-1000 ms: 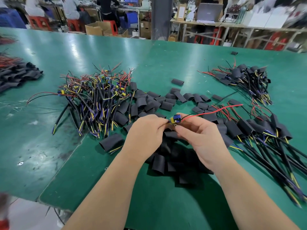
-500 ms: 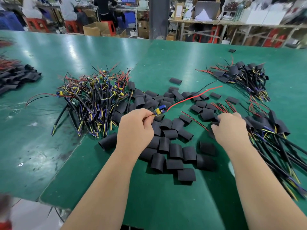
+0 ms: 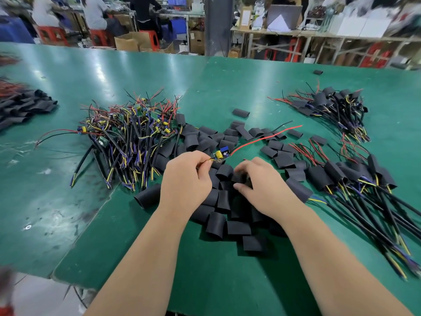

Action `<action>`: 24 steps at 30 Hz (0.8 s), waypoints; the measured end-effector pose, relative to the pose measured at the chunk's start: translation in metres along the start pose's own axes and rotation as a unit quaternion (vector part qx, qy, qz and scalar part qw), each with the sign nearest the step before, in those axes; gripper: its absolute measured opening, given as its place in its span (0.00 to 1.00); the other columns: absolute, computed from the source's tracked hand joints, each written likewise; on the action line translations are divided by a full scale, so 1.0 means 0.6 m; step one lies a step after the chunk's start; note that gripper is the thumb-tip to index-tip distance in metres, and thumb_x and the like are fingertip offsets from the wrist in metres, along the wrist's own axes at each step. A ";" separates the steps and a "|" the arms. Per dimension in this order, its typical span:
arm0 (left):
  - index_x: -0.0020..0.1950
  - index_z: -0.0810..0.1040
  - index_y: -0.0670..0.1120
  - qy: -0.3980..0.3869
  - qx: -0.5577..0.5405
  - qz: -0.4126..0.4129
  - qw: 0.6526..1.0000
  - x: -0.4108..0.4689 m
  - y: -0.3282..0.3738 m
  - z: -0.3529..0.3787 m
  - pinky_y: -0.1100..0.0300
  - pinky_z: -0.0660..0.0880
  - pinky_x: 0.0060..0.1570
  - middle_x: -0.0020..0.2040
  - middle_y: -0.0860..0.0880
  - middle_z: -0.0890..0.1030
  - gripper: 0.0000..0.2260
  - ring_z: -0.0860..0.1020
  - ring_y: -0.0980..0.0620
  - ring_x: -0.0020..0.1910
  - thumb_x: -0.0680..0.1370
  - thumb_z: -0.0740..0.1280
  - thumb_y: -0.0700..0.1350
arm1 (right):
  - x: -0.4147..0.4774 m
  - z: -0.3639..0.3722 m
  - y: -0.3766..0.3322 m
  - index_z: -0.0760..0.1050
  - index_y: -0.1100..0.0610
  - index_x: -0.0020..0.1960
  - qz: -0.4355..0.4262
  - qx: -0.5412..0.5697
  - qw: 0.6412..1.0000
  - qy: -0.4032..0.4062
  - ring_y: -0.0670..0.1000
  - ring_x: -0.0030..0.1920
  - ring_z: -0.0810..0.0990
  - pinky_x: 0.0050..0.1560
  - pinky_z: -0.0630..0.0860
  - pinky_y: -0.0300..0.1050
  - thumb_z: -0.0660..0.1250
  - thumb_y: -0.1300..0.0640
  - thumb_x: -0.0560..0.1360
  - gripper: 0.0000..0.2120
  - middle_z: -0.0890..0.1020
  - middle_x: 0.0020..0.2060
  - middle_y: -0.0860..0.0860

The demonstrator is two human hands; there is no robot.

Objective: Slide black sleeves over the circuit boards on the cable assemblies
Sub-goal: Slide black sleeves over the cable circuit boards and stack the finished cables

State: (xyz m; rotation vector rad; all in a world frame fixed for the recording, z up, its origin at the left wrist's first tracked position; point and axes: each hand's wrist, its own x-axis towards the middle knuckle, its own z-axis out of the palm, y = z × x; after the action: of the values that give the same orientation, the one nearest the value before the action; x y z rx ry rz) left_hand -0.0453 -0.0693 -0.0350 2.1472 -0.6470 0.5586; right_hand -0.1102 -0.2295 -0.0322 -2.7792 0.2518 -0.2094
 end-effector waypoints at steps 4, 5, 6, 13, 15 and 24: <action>0.41 0.81 0.44 0.001 -0.004 0.005 1.000 0.000 0.001 -0.001 0.67 0.67 0.35 0.34 0.52 0.80 0.03 0.74 0.54 0.31 0.74 0.69 0.37 | 0.000 0.010 0.000 0.73 0.54 0.67 0.042 -0.009 0.999 0.006 0.58 0.62 0.70 0.65 0.67 0.48 0.65 0.47 0.77 0.21 0.69 0.59 0.55; 0.42 0.81 0.44 0.001 -0.003 0.006 1.000 0.000 0.000 -0.002 0.67 0.67 0.36 0.34 0.52 0.80 0.03 0.74 0.54 0.31 0.74 0.69 0.37 | 0.001 0.012 0.000 0.75 0.54 0.64 0.043 0.018 0.999 0.011 0.57 0.61 0.70 0.64 0.67 0.45 0.67 0.49 0.77 0.18 0.70 0.58 0.54; 0.42 0.81 0.44 0.001 -0.003 0.007 1.000 0.000 0.000 -0.002 0.67 0.67 0.36 0.34 0.52 0.80 0.03 0.74 0.55 0.31 0.74 0.69 0.37 | 0.002 0.012 0.000 0.77 0.53 0.61 0.039 0.050 0.998 0.016 0.55 0.60 0.71 0.61 0.66 0.40 0.68 0.53 0.76 0.15 0.70 0.56 0.53; 0.42 0.81 0.43 0.017 -0.011 0.015 1.000 0.000 0.001 -0.004 0.60 0.72 0.39 0.36 0.51 0.81 0.03 0.77 0.51 0.34 0.74 0.69 0.37 | -0.008 0.007 -0.009 0.81 0.61 0.55 -0.058 0.102 0.992 0.053 0.46 0.49 0.69 0.52 0.62 0.28 0.74 0.57 0.72 0.13 0.66 0.54 0.49; 0.43 0.81 0.43 0.021 -0.016 0.016 1.000 0.000 0.001 -0.005 0.57 0.74 0.39 0.37 0.50 0.81 0.03 0.78 0.50 0.35 0.74 0.69 0.37 | -0.010 0.009 -0.020 0.80 0.61 0.54 -0.094 0.112 0.986 0.085 0.47 0.46 0.71 0.53 0.67 0.35 0.70 0.65 0.73 0.10 0.69 0.54 0.51; 0.43 0.82 0.42 0.031 -0.031 0.015 0.999 0.001 0.004 -0.011 0.58 0.73 0.39 0.37 0.50 0.81 0.03 0.76 0.51 0.33 0.74 0.69 0.36 | -0.009 0.016 -0.011 0.59 0.49 0.33 -0.078 0.116 0.985 0.101 0.56 0.47 0.78 0.46 0.75 0.50 0.69 0.64 0.69 0.20 0.81 0.39 0.52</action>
State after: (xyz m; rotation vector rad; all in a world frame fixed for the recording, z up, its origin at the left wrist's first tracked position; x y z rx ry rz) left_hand -0.0474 -0.0658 -0.0293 2.0581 -0.6545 0.6109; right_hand -0.1131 -0.2195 -0.0394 -2.5467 0.0529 -0.5253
